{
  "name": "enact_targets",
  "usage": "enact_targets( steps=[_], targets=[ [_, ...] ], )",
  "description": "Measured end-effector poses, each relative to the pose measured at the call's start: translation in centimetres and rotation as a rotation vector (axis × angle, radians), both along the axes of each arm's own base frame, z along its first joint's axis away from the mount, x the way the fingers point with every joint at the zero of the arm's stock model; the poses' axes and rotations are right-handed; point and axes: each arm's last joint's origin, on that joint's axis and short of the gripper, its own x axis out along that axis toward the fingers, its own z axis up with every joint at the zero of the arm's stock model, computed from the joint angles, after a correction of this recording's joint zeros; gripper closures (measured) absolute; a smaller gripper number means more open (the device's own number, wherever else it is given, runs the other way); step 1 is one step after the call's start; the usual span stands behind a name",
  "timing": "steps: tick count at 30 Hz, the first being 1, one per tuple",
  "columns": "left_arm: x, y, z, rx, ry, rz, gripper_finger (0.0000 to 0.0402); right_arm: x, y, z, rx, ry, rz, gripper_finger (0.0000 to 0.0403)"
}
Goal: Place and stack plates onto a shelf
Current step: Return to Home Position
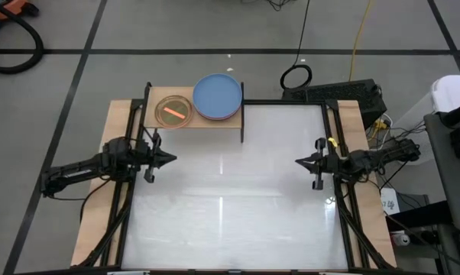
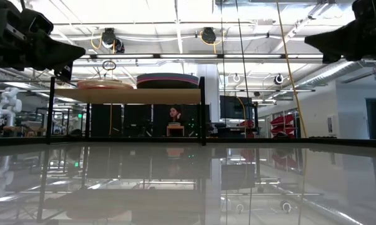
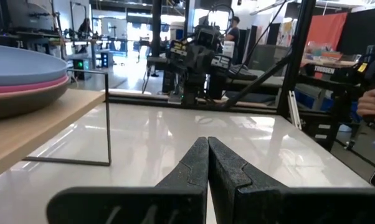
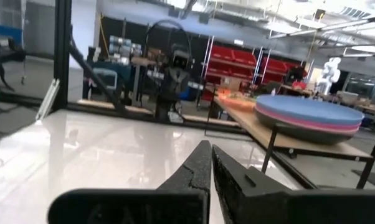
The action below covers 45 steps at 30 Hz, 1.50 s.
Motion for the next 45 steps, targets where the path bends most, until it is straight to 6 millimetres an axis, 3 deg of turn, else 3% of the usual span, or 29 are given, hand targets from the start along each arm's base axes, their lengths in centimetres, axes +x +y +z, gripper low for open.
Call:
enact_targets(
  steps=[45],
  targets=[
    [0.01,0.02,-0.04,-0.003,0.004,0.005,0.0398,0.03,0.00,-0.18,-0.033,0.020,-0.002,0.0403]
  ],
)
